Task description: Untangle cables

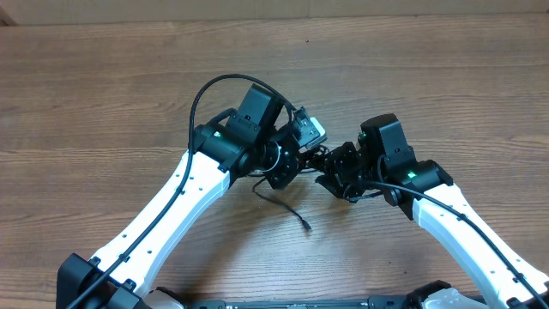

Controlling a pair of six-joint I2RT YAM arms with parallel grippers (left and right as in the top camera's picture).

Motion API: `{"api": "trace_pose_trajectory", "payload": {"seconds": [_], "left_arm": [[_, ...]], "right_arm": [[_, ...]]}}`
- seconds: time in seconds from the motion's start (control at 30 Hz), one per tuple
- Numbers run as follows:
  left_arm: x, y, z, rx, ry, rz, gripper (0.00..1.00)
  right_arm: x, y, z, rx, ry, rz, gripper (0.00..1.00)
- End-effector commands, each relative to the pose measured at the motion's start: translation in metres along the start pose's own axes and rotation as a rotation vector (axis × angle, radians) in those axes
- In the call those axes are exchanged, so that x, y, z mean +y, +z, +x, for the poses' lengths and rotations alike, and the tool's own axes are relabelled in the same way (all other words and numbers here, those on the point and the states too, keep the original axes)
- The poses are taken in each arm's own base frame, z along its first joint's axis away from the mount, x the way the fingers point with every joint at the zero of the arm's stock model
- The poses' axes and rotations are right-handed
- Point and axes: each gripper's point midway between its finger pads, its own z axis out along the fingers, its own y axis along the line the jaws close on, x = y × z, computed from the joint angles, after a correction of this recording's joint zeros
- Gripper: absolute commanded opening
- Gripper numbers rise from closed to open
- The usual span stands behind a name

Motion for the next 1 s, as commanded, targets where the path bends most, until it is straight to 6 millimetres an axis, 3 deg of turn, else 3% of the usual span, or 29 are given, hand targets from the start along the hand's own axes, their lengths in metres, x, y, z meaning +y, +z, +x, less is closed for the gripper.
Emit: {"api": "trace_pose_trajectory", "payload": {"seconds": [0.0, 0.17, 0.3, 0.4, 0.47, 0.63, 0.73, 0.97], "left_arm": [[-0.021, -0.01, -0.02, -0.082, 0.036, 0.106, 0.04], [-0.024, -0.01, -0.019, -0.084, 0.034, 0.123, 0.04], [-0.027, -0.012, -0.024, -0.106, 0.018, 0.147, 0.04], [-0.02, -0.014, -0.029, -0.128, -0.035, 0.134, 0.04], [-0.013, -0.017, -0.03, -0.137, -0.065, 0.122, 0.04], [0.022, -0.029, -0.023, -0.156, -0.166, 0.056, 0.04], [0.054, -0.043, -0.016, -0.18, -0.245, -0.011, 0.04], [0.114, -0.078, 0.009, -0.241, -0.484, -0.112, 0.04]], "right_arm": [[0.004, 0.002, -0.003, -0.02, -0.005, -0.012, 0.36], [0.017, 0.001, -0.005, -0.03, -0.023, -0.061, 0.36], [0.011, 0.001, -0.007, -0.04, -0.007, -0.038, 0.26], [-0.004, 0.001, -0.014, -0.088, 0.024, 0.026, 0.06], [-0.013, 0.0, -0.019, -0.121, 0.038, 0.064, 0.04], [-0.037, -0.006, -0.034, -0.213, -0.005, 0.17, 0.04], [-0.053, -0.012, -0.044, -0.269, -0.03, 0.245, 0.04], [-0.089, -0.038, -0.074, -0.432, -0.001, 0.408, 0.04]]}}
